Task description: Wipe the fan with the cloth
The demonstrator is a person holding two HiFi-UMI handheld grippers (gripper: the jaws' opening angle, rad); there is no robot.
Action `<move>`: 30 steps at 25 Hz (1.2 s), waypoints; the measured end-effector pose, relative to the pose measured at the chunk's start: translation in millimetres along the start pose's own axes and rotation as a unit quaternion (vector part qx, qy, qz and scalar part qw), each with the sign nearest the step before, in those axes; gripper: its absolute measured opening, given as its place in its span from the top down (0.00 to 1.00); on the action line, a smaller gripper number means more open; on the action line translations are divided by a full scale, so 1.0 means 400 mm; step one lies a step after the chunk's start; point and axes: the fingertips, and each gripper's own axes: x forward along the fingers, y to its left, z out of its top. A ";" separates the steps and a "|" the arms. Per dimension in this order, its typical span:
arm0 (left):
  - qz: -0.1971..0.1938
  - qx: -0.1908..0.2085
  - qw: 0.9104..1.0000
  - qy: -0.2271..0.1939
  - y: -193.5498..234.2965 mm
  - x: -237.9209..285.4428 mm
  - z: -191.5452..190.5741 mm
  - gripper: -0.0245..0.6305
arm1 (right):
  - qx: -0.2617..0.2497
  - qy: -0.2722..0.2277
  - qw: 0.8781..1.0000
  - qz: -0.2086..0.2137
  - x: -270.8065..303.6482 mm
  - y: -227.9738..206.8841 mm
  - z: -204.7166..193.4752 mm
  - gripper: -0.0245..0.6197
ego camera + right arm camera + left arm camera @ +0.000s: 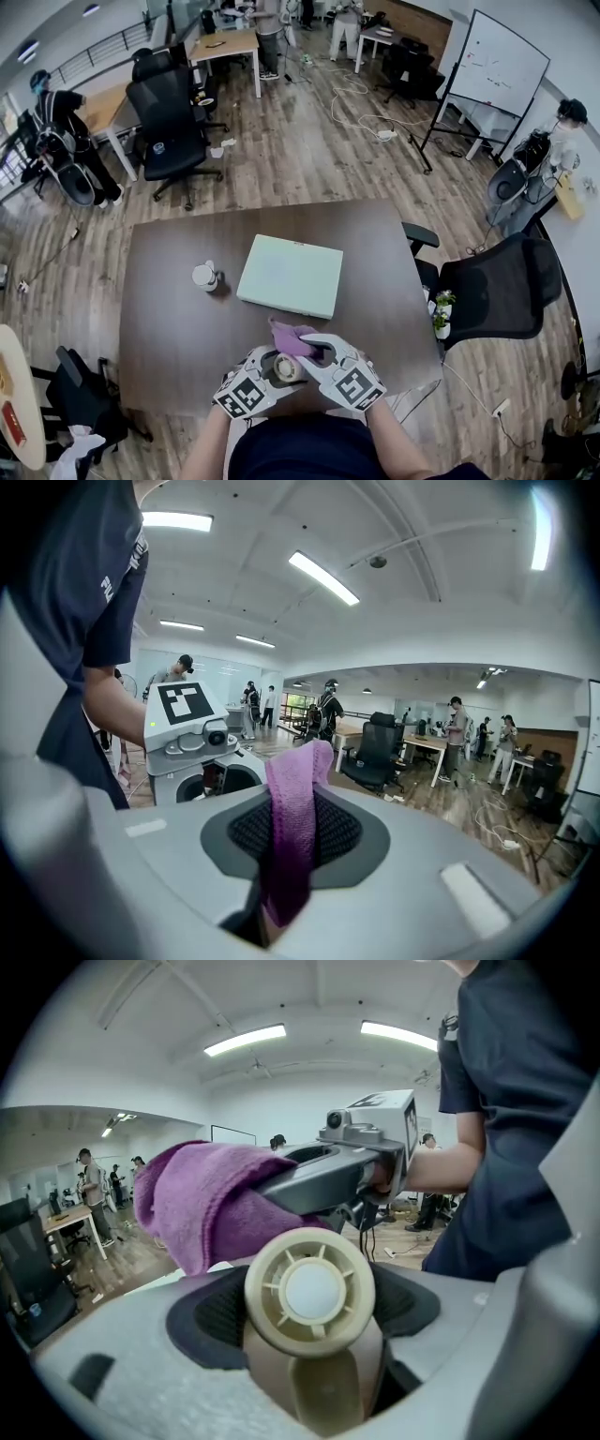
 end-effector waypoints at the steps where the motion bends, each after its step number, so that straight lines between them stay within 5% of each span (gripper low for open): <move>1: -0.005 -0.002 1.000 -0.007 -0.007 -0.004 0.009 0.38 | 0.000 -0.002 1.000 0.001 0.003 0.000 0.004 0.84; 5: -0.016 -0.019 0.999 -0.038 -0.023 -0.013 0.042 0.38 | 0.020 -0.015 1.000 -0.001 -0.001 -0.012 0.008 0.84; 12: -0.017 -0.076 0.990 -0.117 0.005 -0.044 0.100 0.38 | 0.125 -0.077 0.989 -0.001 -0.018 -0.054 0.017 0.84; 18: -0.019 -0.090 0.985 -0.145 0.021 -0.073 0.115 0.38 | 0.145 -0.092 0.985 0.001 -0.009 -0.062 0.030 0.84; 30: -0.020 -0.206 0.938 -0.279 0.069 -0.159 0.172 0.38 | 0.155 -0.100 0.983 0.011 -0.005 -0.042 0.032 0.84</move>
